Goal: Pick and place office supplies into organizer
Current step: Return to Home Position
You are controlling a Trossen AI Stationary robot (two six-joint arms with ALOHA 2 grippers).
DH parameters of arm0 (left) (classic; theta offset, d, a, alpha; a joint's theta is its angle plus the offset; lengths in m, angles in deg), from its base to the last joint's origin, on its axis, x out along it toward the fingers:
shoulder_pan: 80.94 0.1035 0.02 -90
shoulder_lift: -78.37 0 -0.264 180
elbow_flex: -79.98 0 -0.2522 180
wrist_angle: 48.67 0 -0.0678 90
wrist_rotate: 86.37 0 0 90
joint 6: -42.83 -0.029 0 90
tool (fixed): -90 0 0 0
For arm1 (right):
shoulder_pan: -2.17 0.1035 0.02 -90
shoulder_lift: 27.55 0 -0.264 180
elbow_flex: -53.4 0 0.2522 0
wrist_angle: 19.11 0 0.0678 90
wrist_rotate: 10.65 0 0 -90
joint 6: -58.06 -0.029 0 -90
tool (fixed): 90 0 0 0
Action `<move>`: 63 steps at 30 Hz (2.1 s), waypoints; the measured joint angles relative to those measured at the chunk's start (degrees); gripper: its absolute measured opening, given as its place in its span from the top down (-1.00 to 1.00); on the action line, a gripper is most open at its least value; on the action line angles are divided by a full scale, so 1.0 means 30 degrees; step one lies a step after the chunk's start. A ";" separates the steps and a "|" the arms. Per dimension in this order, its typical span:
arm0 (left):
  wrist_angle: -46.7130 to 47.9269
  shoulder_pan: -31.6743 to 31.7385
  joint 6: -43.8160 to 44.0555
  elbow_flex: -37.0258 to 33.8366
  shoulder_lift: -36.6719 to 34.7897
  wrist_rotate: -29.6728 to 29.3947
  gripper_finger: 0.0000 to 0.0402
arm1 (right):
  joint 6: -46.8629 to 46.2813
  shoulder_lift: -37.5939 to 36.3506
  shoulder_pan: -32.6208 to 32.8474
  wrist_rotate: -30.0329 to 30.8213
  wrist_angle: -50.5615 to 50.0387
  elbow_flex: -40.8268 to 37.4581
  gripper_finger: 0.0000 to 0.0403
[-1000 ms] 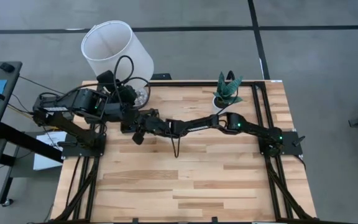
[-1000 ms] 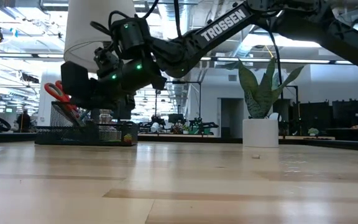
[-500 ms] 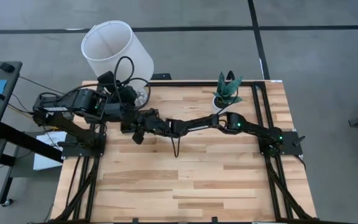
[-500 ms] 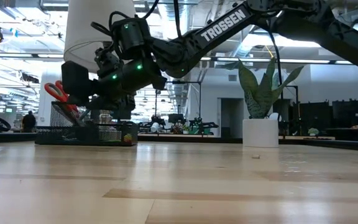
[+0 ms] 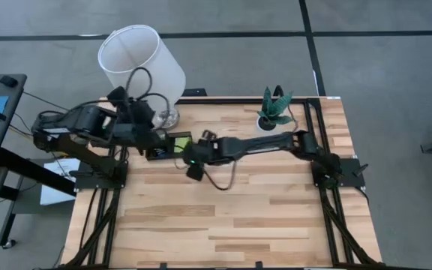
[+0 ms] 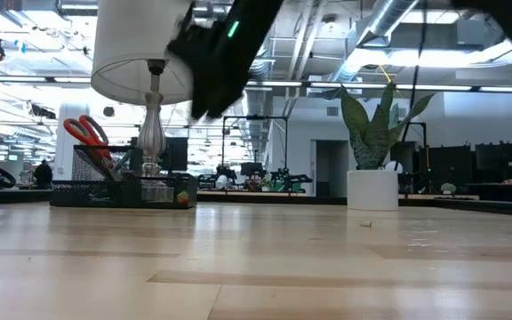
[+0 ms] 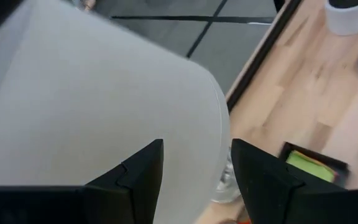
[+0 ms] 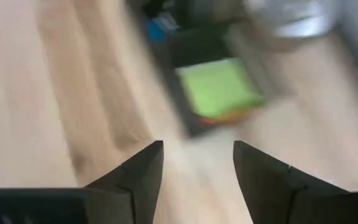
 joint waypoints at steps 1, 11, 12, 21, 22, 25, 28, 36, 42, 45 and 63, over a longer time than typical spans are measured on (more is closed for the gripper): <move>0.0039 -0.0098 0.0329 -0.0338 -0.0510 0.0278 0.09 | -0.0004 -0.0742 0.0336 0.1137 -0.0998 0.0000 0.09; -0.0351 -0.2841 0.4966 -0.9004 -0.9960 0.3760 0.09 | -0.2128 -0.9320 0.2363 0.3600 -0.9006 -0.2364 0.20; -0.0877 -0.3273 0.5421 -1.0380 -1.1071 0.3902 0.09 | -0.2560 -1.0409 0.2523 0.3594 -0.9209 -0.3311 0.22; -1.3625 -0.5157 0.1586 -2.0767 -1.8159 0.9356 0.09 | -0.2235 -2.0845 0.4243 0.1290 0.6176 -2.1177 0.32; -1.4931 -0.5169 0.0950 -2.1297 -1.8471 1.0059 0.09 | -0.1943 -2.1730 0.4411 0.0339 0.8573 -2.3212 0.34; -1.7746 -0.5195 -0.0701 -2.2668 -1.9046 0.9837 0.09 | -0.1753 -2.4052 0.4904 -0.0551 1.4446 -2.8228 0.36; -1.9844 -0.5189 -0.1590 -2.3746 -1.9298 0.7191 0.09 | -0.1355 -2.6610 0.5031 0.0588 1.7001 -3.1457 0.38; -2.6547 -0.5184 -0.3099 -2.7881 -1.9334 0.7187 0.09 | 0.1462 -3.2875 0.5345 0.0525 1.9734 -3.6201 0.38; -3.1113 -0.5176 -0.4874 -3.0819 -1.9359 0.7755 0.09 | 0.2248 -3.6364 0.5511 0.0521 1.9342 -3.8017 0.38; -3.2275 -0.5176 -0.5143 -3.1840 -1.9367 0.7757 0.09 | 0.1847 -3.7438 0.5519 0.0592 1.8081 -3.8017 0.38; -3.1772 -0.5162 -0.6403 -3.2721 -1.9337 0.8258 0.09 | 0.0477 -3.7919 0.5526 0.0526 1.6953 -3.8024 0.38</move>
